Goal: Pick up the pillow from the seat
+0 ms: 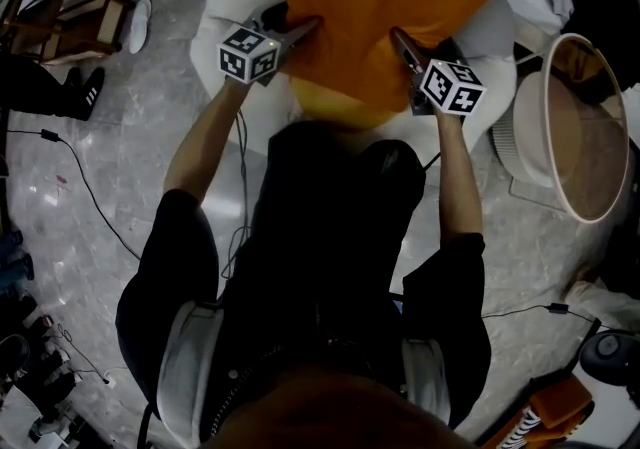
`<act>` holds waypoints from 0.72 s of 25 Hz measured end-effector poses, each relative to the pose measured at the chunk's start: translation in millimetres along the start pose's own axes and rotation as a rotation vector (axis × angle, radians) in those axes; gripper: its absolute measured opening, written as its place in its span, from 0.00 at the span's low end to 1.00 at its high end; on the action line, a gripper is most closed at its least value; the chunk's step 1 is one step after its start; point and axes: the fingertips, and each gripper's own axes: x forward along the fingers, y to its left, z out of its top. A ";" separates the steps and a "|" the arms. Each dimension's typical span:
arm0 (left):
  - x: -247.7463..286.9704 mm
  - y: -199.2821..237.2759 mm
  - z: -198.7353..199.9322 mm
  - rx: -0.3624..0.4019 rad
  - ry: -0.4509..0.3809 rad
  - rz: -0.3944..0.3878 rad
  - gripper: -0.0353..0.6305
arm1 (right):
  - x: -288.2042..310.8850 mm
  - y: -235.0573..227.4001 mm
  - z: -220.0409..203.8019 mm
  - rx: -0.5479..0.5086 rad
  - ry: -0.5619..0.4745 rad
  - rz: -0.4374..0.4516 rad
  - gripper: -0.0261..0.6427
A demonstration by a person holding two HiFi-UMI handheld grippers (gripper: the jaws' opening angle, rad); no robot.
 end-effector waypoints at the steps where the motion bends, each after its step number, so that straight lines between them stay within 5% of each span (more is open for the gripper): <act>1: -4.2 -3.6 6.1 -0.002 -0.016 0.001 0.46 | -5.5 5.2 6.8 -0.009 -0.010 -0.015 0.69; 6: -28.1 -20.6 66.1 0.002 -0.071 0.004 0.46 | -38.1 37.4 62.8 -0.047 -0.034 -0.060 0.69; 18: -100.8 -70.5 291.6 0.012 -0.048 0.014 0.47 | -136.3 117.7 255.0 0.007 -0.035 -0.088 0.69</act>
